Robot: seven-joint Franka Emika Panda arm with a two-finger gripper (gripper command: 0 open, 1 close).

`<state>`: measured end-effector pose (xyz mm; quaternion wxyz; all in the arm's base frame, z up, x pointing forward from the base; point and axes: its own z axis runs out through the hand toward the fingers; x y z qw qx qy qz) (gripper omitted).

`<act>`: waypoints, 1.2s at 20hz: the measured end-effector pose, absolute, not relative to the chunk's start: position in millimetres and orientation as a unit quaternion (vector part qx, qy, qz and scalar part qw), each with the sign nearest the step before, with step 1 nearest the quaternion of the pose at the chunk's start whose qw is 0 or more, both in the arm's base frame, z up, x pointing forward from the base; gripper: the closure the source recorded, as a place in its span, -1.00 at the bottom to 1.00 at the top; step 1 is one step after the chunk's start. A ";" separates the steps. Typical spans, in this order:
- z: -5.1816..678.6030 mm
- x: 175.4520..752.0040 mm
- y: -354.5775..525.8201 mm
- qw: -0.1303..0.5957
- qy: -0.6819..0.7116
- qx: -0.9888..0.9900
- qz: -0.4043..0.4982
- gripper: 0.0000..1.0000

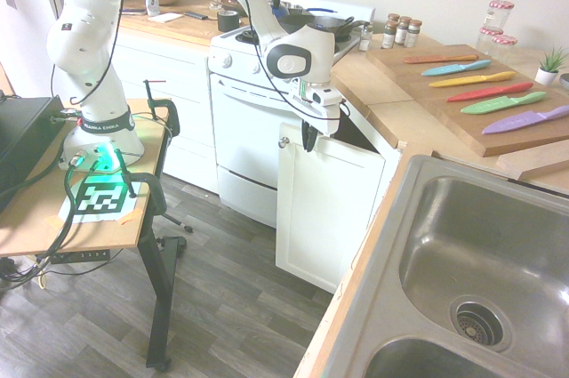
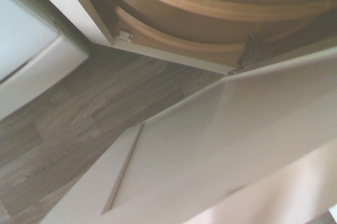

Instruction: Close the cabinet

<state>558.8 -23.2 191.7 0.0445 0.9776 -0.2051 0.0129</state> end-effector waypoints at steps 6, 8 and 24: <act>182.9 579.3 15.6 0.048 -0.225 0.973 0.005 1.00; 181.5 587.1 26.7 0.049 -0.229 0.972 0.002 1.00; 214.7 661.7 101.5 0.044 -0.251 0.967 -0.003 1.00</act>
